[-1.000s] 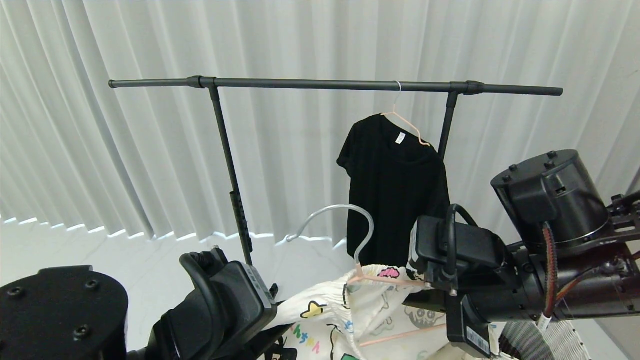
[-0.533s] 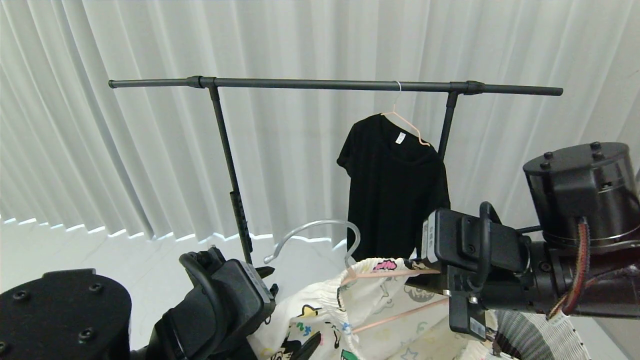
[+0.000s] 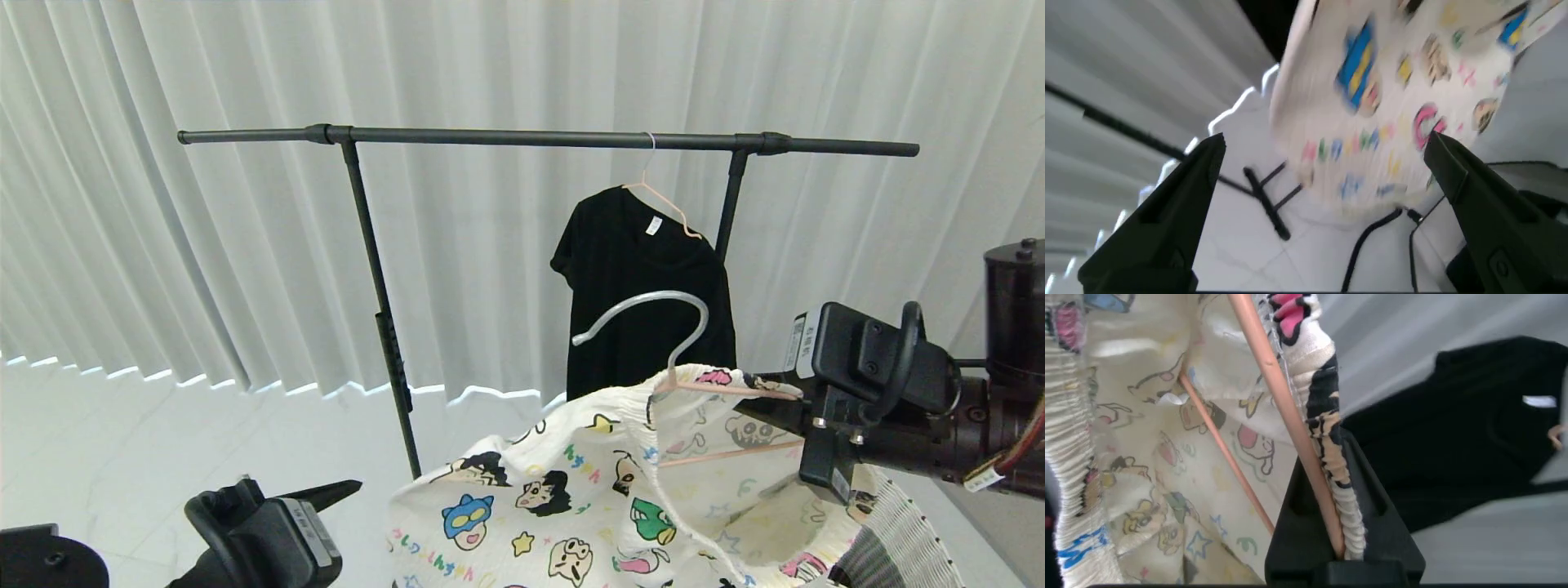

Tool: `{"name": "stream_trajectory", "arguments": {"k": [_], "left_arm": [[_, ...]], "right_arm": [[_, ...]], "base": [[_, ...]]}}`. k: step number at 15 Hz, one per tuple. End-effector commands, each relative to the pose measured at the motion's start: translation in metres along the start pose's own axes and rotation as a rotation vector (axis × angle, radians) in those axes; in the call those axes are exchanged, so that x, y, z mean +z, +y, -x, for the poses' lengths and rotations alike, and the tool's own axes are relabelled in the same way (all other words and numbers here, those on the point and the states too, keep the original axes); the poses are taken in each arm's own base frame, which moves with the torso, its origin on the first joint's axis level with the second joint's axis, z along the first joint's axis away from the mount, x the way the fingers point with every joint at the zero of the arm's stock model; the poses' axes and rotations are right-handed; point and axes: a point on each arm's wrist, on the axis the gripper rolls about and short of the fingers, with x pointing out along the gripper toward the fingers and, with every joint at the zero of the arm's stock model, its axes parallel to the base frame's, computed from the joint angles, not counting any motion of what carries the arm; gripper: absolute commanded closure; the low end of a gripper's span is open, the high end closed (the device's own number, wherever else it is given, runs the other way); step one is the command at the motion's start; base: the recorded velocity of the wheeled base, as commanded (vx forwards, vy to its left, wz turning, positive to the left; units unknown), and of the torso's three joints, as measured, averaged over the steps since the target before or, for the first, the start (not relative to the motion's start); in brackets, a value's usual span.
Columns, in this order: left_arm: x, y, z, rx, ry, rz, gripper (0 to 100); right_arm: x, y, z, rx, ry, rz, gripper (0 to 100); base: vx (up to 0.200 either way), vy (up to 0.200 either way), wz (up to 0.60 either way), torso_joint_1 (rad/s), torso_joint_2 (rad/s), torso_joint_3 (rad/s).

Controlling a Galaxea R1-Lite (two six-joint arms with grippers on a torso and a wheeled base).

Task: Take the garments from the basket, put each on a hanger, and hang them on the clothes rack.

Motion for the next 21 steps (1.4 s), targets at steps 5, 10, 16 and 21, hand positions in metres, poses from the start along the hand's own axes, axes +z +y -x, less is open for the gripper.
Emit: {"name": "stream_trajectory", "arguments": {"k": [5,10,16,21], "left_arm": [[-0.018,0.016,-0.01,0.105,0.122,0.094,0],[-0.015,0.012,-0.017,-0.02,0.103,0.104,0],[-0.015,0.015,-0.018,-0.003,0.111,0.113,100],[-0.022,0.033,-0.025,0.102,0.168,0.21,100]], "right_arm": [[0.002,-0.003,0.015,-0.049,-0.05,0.0,100],[0.006,-0.001,0.018,-0.045,-0.069,0.004,100],[0.009,0.001,0.02,-0.038,-0.085,0.01,100],[0.009,0.001,0.02,-0.042,-0.085,-0.032,100]], "base": [[0.0,0.0,0.0,0.0,0.0,0.0],[0.0,0.0,0.0,0.0,0.0,0.0],[0.0,0.0,0.0,0.0,0.0,0.0],[0.0,0.0,0.0,0.0,0.0,0.0]]}}
